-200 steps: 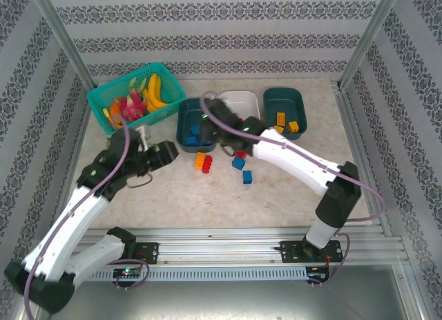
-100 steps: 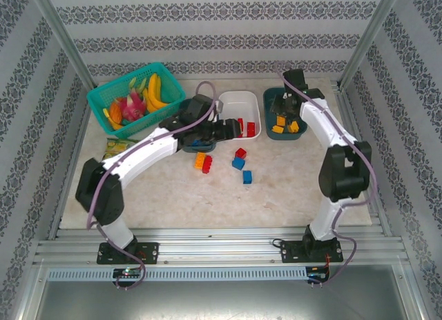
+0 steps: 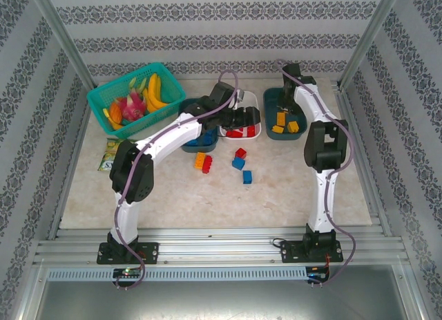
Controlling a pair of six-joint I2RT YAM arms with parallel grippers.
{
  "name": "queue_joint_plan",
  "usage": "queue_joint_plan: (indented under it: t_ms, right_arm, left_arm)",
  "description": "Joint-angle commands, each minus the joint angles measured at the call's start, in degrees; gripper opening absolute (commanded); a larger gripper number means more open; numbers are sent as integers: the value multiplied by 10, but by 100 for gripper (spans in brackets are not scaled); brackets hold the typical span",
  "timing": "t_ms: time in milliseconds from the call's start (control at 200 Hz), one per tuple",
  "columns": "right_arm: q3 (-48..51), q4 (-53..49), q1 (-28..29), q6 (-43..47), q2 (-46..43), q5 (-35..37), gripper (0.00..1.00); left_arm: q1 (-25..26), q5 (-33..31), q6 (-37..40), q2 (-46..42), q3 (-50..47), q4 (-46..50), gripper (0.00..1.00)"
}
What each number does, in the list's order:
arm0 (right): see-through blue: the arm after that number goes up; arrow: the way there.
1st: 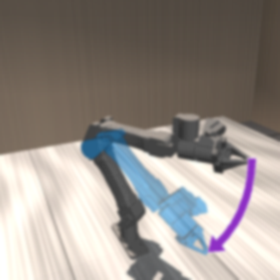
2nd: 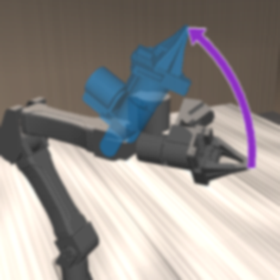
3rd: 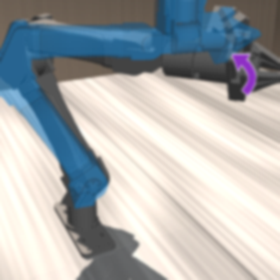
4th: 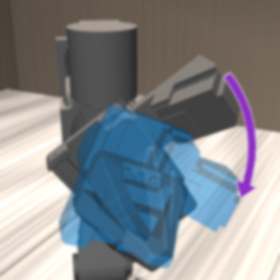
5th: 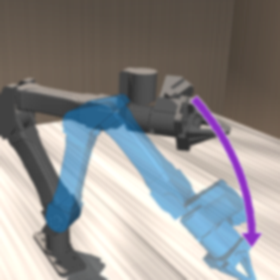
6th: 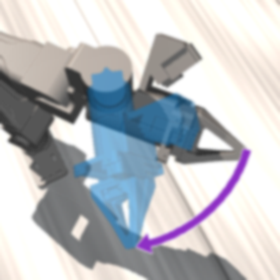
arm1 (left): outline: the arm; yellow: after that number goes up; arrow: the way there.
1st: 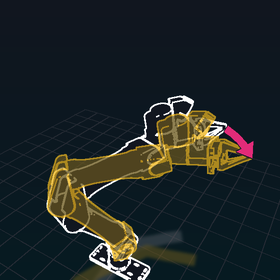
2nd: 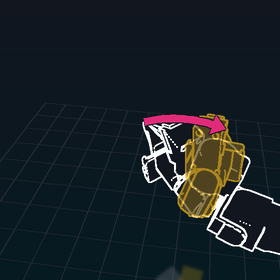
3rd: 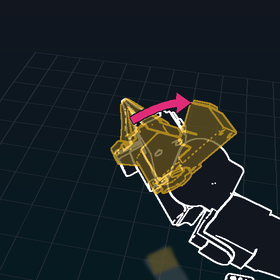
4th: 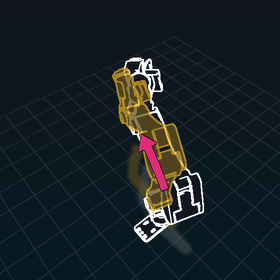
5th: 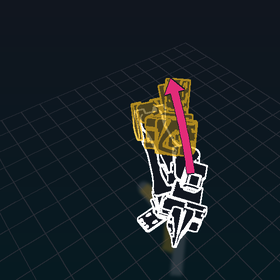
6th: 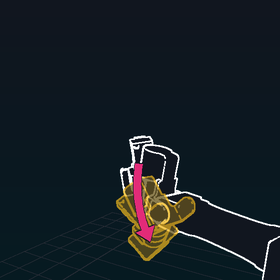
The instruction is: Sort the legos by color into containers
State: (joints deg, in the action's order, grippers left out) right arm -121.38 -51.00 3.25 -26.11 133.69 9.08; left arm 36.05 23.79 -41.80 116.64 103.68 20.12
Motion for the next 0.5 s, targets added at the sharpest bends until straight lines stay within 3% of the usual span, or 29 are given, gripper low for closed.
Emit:
queue_joint_plan:
  t_ms: [0,240,495]
  right_arm:
    - [-58,-65,-9,-12,42,34,26]
    - [-73,-72,-13,-22,64,31,31]
    - [-82,-69,-4,-14,40,22,54]
  left_arm:
    - [6,9,4,6,20,7,76]
    - [11,9,26,5,19,43,76]
    - [30,-13,68,-13,-1,121,76]
